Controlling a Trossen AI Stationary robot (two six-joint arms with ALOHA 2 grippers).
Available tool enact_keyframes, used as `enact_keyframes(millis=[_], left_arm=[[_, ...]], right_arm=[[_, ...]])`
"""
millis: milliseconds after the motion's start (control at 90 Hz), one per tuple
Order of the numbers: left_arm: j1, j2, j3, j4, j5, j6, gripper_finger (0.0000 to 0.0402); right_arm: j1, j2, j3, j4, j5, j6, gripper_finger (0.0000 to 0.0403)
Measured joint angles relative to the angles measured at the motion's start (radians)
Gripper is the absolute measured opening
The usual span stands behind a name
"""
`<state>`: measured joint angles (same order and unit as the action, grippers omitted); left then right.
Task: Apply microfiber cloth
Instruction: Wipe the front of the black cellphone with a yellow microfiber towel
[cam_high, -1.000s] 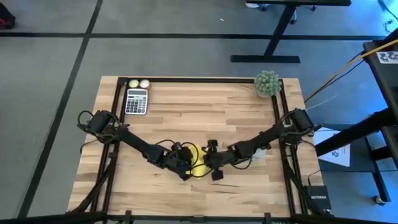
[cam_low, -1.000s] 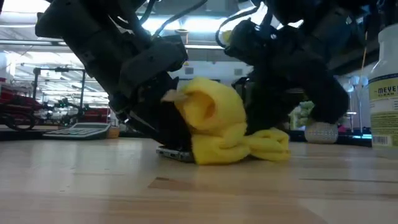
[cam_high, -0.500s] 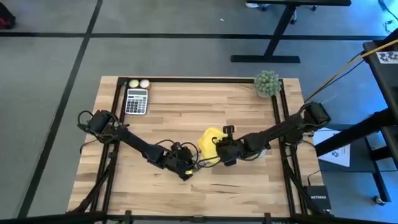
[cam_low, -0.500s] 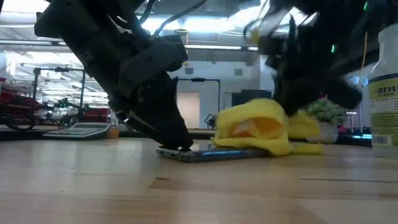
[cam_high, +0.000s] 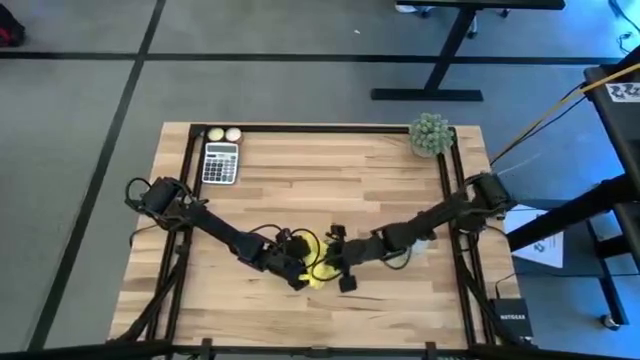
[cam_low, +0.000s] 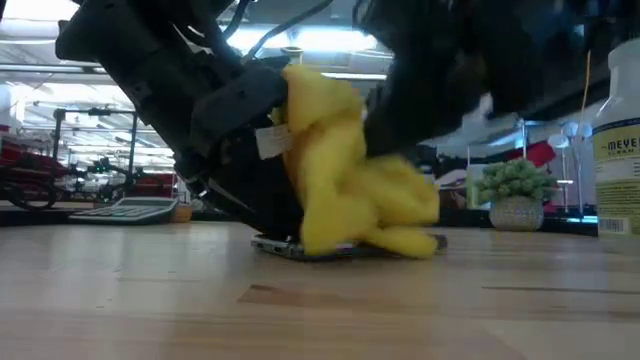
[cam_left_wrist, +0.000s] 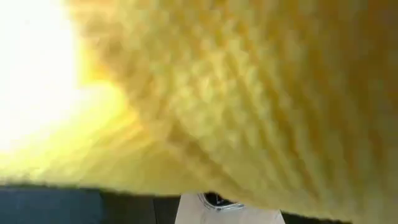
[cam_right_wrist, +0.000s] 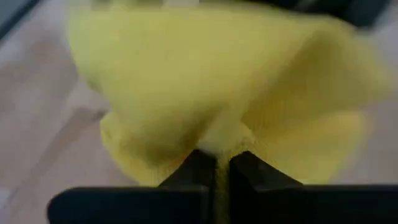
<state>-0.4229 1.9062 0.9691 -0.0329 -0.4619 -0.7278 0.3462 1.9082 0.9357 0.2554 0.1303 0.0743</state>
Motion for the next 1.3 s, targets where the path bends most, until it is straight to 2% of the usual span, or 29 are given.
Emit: enact_keyframes(millis=[67, 211, 478, 756, 878, 1033, 1122, 1178, 1300], left_arm=[[0.000, 0.000, 0.000, 0.000, 0.000, -0.001, 0.0191], [-0.002, 0.000, 0.000, -0.006, 0.002, -0.005, 0.0191], [-0.003, 0.000, 0.000, -0.007, 0.001, -0.005, 0.0191], [-0.004, 0.000, 0.000, -0.005, -0.004, -0.005, 0.0191], [-0.004, 0.000, 0.000, -0.005, -0.004, -0.005, 0.0191], [-0.004, 0.000, 0.000, -0.006, -0.003, -0.004, 0.0191], [-0.005, 0.000, 0.000, -0.004, -0.002, -0.004, 0.0191], [-0.005, 0.000, 0.000, -0.004, -0.002, 0.000, 0.0191], [-0.005, 0.000, 0.000, -0.002, -0.001, 0.001, 0.0191]], right_arm=[[0.000, 0.052, 0.017, 0.004, 0.003, 0.001, 0.0001], [0.001, 0.074, 0.026, -0.060, 0.018, 0.002, 0.0001], [0.003, -0.006, 0.025, -0.316, 0.115, -0.042, 0.0001], [0.000, -0.078, 0.023, -0.619, 0.278, -0.055, 0.0001], [-0.003, -0.101, 0.007, -0.759, 0.354, -0.051, 0.0001], [-0.002, -0.170, 0.034, -0.907, 0.396, -0.001, 0.0001], [-0.002, -0.215, 0.064, -0.905, 0.402, 0.037, 0.0001], [-0.002, -0.241, 0.077, -0.846, 0.382, 0.050, 0.0001], [0.005, -0.252, 0.081, -0.590, 0.224, 0.038, 0.0001]])
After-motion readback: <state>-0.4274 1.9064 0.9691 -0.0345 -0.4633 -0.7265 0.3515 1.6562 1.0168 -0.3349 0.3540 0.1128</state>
